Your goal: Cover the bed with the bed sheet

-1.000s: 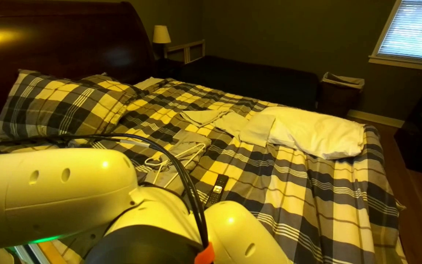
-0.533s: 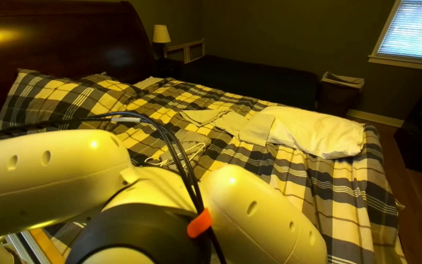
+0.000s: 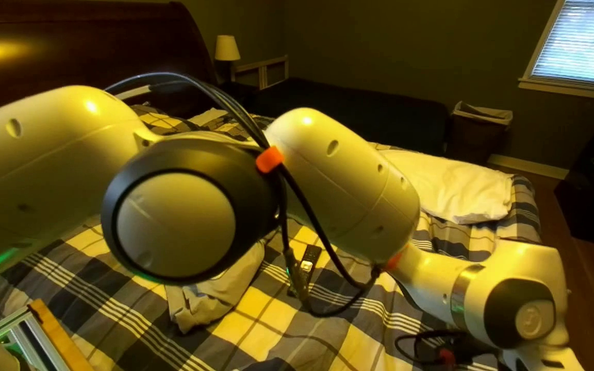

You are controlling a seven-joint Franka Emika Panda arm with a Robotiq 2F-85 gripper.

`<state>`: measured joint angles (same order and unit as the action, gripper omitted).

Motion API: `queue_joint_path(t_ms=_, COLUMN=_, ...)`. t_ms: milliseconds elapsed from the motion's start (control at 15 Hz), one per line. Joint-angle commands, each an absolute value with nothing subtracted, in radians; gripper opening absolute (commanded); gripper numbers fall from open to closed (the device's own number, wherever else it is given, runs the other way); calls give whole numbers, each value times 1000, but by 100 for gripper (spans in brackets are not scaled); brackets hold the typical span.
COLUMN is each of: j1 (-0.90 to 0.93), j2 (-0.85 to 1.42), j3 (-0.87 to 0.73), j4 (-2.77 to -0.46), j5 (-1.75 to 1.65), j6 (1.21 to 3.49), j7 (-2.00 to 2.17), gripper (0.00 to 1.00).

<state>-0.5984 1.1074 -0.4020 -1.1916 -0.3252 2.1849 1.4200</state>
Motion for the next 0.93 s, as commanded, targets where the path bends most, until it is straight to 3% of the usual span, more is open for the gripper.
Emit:
queue_joint_path(t_ms=0, j1=-515, j2=933, j3=-351, j4=-1432, j5=-364, j6=2298, j7=1331, gripper=100)
queue_joint_path(t_ms=400, j1=-387, j2=718, j3=-291, j4=-1701, j5=-453, j6=2425, j7=1203, gripper=100)
queue_joint_path(t_ms=867, j1=-160, j2=453, j3=-363, j4=-2049, j5=-449, j6=2577, j7=956, gripper=100)
